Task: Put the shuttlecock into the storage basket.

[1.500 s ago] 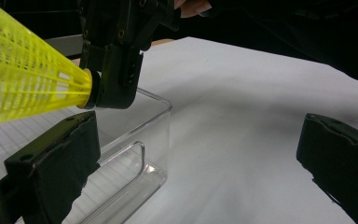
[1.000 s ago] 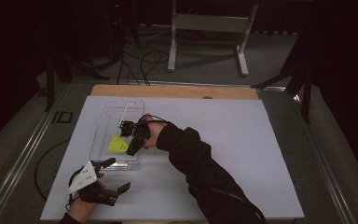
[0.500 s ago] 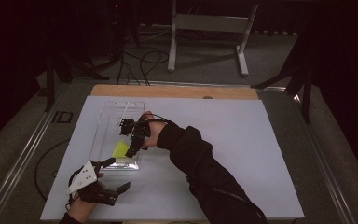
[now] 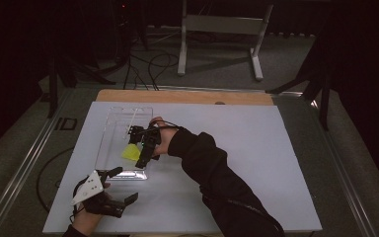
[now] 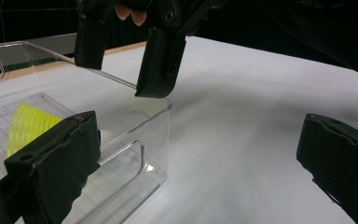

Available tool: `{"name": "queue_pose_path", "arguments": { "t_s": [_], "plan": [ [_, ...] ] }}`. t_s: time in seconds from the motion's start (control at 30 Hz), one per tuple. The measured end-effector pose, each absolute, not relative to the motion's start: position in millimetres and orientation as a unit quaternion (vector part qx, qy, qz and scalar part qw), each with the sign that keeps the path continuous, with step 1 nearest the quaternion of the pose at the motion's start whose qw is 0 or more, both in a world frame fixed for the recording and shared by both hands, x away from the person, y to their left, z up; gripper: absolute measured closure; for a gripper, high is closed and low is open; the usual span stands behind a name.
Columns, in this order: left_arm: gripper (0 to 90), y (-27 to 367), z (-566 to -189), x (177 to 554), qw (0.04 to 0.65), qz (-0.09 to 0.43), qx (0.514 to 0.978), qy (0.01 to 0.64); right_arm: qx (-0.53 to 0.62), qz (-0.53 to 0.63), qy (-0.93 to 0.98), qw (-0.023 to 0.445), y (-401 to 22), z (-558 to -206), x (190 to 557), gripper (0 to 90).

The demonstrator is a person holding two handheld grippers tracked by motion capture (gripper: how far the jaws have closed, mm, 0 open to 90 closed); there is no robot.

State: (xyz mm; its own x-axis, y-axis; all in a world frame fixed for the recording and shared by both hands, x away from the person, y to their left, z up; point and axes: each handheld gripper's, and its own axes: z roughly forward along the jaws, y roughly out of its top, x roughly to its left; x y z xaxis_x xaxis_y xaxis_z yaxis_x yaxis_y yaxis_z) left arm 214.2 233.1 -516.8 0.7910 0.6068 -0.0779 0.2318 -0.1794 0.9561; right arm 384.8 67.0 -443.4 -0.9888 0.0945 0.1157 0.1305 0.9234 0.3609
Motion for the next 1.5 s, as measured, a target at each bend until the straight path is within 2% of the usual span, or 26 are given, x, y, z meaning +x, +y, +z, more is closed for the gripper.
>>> {"name": "queue_pose_path", "arguments": {
  "t_s": [1.5],
  "plan": [
    [0.3, 227.8, -516.6, 218.0, 0.574, 0.172, 0.75, 0.28, -0.108, -0.222, -0.969, 0.018, -23.6, -424.9, 390.5, 7.7]
  ]
}}
